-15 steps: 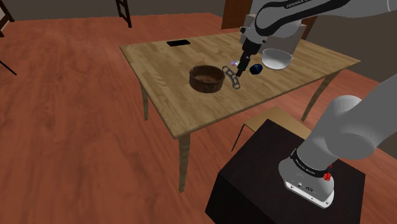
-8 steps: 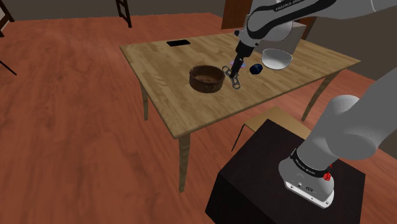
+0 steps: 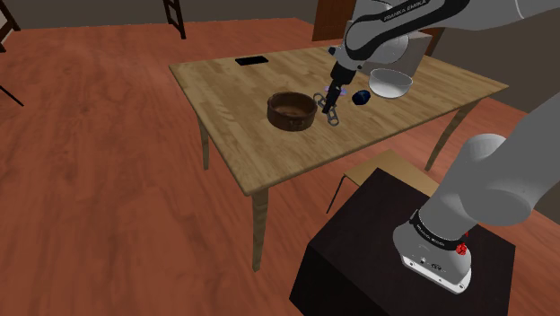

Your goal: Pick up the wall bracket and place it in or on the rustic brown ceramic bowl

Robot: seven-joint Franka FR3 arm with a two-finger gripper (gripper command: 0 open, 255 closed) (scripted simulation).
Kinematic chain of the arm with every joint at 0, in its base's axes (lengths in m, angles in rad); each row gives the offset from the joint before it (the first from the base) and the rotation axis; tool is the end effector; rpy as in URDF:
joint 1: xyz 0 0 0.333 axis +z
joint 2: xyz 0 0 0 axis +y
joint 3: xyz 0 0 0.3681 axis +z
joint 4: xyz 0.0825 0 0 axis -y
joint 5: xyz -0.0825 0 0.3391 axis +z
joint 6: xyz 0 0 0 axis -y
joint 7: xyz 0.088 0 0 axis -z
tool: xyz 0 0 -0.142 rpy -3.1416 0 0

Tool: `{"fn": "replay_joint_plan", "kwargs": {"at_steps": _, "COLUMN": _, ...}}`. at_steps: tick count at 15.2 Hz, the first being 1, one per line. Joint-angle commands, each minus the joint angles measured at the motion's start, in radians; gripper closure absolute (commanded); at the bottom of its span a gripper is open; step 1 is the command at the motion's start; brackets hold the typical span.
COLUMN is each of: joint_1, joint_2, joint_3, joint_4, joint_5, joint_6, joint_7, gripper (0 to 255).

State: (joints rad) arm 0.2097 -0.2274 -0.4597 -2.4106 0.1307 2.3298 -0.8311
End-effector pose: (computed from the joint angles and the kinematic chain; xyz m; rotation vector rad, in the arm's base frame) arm 0.4192 -0.1084 0.4456 -2.9205 -0.7470 -0.3100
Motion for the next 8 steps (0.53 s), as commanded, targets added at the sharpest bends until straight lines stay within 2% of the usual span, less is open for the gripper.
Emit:
{"fn": "replay_joint_plan", "kwargs": {"at_steps": 1, "joint_1": 0.000, "joint_2": 0.000, "joint_3": 0.000, "joint_4": 0.000, "joint_5": 0.000, "joint_6": 0.000, "joint_7": 0.000, "gripper": 0}}
{"fn": "replay_joint_plan", "kwargs": {"at_steps": 2, "joint_1": 0.000, "joint_2": 0.000, "joint_3": 0.000, "joint_4": 0.000, "joint_5": 0.000, "joint_6": 0.000, "joint_7": 0.000, "gripper": 0}}
{"fn": "replay_joint_plan", "kwargs": {"at_steps": 3, "joint_1": 0.000, "joint_2": 0.000, "joint_3": 0.000, "joint_4": 0.000, "joint_5": 0.000, "joint_6": 0.000, "joint_7": 0.000, "gripper": 255}}
{"fn": "replay_joint_plan", "kwargs": {"at_steps": 8, "joint_1": 0.000, "joint_2": 0.000, "joint_3": 0.000, "joint_4": 0.000, "joint_5": 0.000, "joint_6": 0.000, "joint_7": 0.000, "gripper": 255}}
